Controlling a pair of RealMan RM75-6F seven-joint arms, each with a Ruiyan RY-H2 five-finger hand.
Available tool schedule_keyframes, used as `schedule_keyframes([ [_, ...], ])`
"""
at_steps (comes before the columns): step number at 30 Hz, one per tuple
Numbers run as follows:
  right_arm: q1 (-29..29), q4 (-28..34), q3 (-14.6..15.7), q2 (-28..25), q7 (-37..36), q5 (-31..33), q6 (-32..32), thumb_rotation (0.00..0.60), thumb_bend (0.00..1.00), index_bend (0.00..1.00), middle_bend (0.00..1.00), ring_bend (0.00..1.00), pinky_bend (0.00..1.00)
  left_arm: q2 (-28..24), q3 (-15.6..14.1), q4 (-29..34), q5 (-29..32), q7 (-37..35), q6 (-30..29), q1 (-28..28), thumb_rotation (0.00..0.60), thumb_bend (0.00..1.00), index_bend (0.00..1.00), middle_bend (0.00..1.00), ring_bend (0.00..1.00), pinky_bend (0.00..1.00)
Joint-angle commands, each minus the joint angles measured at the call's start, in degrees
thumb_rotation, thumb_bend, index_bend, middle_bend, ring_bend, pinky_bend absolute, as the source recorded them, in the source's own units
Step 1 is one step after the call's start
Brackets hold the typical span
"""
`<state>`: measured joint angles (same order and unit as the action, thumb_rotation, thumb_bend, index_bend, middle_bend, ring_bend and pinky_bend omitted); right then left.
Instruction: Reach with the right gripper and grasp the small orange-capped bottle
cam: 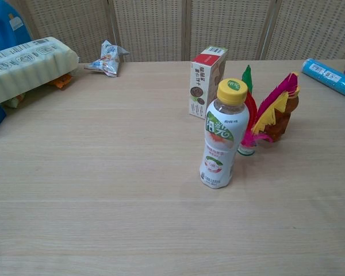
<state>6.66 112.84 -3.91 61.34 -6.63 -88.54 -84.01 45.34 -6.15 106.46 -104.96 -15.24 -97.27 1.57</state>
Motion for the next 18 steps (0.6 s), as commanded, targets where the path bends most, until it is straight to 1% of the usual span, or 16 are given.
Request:
schedule_keyframes([
  [1,0.1,-0.2,-0.1,0.2,0.1,0.1,0.0,0.600,0.00,0.06,0.04,0.00,0.00,0.0,0.0,0.0,0.0,0.1,0.0,0.0,0.600,0.00,0.18,0.00,0.00,0.00],
  [7,0.5,-1.2,-0.4,0.7,-0.1,1.3,1.0,0.600,0.00,0.06,0.04,0.00,0.00,0.2,0.0,0.1,-0.2,0.7,0.1,0.0,0.600,0.00,0.19,0.00,0.00,0.00],
  [11,1.2,-3.3,-1.3,1.5,-1.1,3.4,2.1,0.600,0.00,0.06,0.04,0.00,0.00,0.4,0.1,0.2,0.0,1.1,0.8,-0.2,0.600,0.00,0.19,0.00,0.00,0.00],
  [13,1.9,-5.6,-2.0,2.3,-2.0,4.5,3.0,0.600,0.00,0.06,0.04,0.00,0.00,0.5,0.2,0.2,0.2,1.1,1.0,-0.4,0.600,0.00,0.18,0.00,0.00,0.00],
  [15,2.9,-9.6,-2.9,3.6,-3.6,6.2,4.6,0.600,0.00,0.04,0.04,0.00,0.00,0.5,0.3,0.2,0.6,0.9,1.3,-0.5,0.600,0.00,0.19,0.00,0.00,0.00],
  [18,4.7,-15.8,-4.2,5.7,-8.6,8.9,8.1,0.600,0.00,0.00,0.02,0.00,0.00,0.5,0.5,0.2,1.1,0.8,1.5,-0.7,0.600,0.00,0.19,0.00,0.00,0.00],
])
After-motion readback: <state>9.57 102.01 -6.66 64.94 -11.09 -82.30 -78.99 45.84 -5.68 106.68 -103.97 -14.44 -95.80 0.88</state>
